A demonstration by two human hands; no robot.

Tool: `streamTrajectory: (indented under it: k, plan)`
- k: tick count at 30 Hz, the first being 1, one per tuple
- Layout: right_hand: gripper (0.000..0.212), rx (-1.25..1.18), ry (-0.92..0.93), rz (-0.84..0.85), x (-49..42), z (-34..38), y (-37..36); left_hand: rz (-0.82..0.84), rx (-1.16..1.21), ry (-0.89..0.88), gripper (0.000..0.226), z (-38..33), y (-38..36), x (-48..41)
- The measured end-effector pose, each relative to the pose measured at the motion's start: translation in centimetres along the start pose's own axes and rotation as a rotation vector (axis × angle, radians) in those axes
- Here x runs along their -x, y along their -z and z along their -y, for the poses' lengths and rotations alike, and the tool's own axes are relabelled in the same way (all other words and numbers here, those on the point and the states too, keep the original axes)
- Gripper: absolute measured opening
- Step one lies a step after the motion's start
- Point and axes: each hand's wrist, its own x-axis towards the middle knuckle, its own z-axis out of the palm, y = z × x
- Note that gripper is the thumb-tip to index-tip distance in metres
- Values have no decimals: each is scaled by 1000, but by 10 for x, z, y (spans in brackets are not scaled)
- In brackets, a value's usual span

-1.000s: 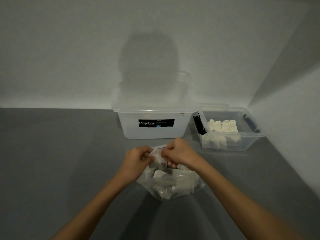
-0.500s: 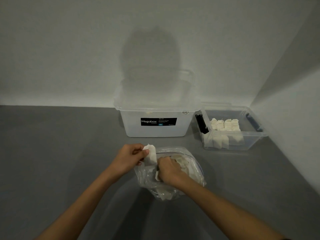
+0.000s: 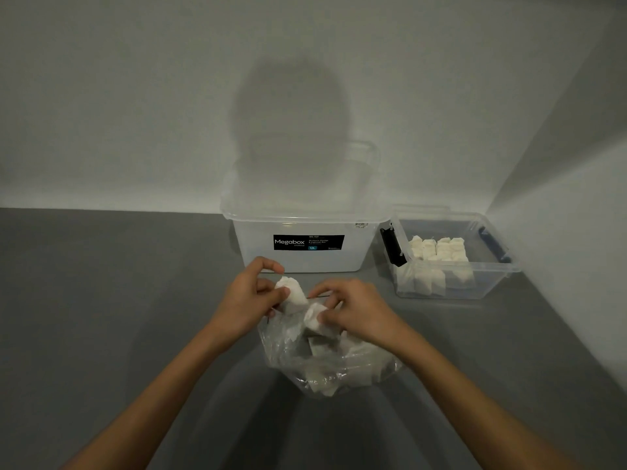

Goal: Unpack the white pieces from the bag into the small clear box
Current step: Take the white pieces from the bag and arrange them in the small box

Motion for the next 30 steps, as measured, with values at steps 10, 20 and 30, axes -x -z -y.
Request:
streamTrajectory:
  k: [10,20,30]
  plan:
    - [8,-449,-146,-261,6,-20,107,129,-26,-195,21,-87,-32,-45]
    - [21,-295,-145,-473,5,-87,227,256,-190,-348,13,-161,-139,-113]
    - [14,181,-314,-247,-41,-169,254,408,-546,-237,13,-137,-260,-186]
